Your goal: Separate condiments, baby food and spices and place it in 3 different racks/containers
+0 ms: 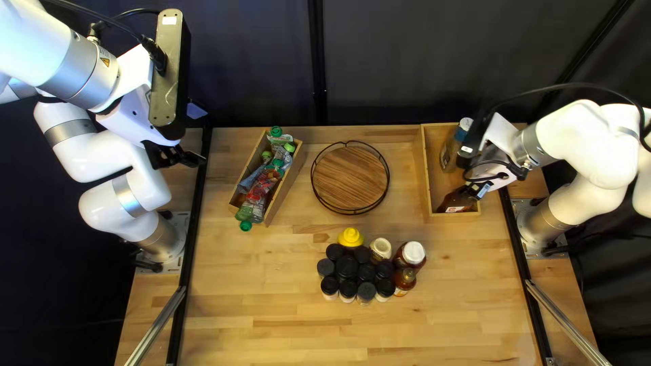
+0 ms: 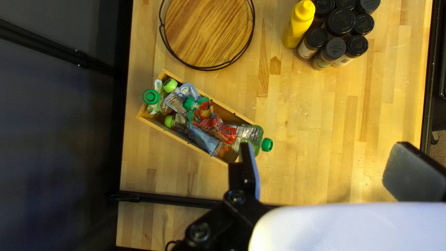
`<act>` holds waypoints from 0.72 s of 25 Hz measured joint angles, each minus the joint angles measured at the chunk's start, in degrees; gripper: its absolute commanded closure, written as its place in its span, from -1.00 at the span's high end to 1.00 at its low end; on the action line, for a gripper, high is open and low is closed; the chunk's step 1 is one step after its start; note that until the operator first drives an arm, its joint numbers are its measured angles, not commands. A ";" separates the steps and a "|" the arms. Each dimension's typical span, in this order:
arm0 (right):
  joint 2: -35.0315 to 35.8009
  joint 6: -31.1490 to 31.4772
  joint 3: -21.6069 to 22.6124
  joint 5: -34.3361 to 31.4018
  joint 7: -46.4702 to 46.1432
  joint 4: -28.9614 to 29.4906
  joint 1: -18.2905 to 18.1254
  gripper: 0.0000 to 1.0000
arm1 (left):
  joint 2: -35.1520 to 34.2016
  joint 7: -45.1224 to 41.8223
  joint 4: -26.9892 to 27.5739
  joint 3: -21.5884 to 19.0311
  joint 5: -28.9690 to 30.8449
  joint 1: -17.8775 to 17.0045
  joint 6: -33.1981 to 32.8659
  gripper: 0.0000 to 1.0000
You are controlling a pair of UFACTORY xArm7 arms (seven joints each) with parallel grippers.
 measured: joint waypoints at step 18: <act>-55.00 9.12 5.16 -16.57 -23.04 42.53 7.89 1.00 | 0.00 0.00 0.00 0.00 0.00 0.00 0.00 1.00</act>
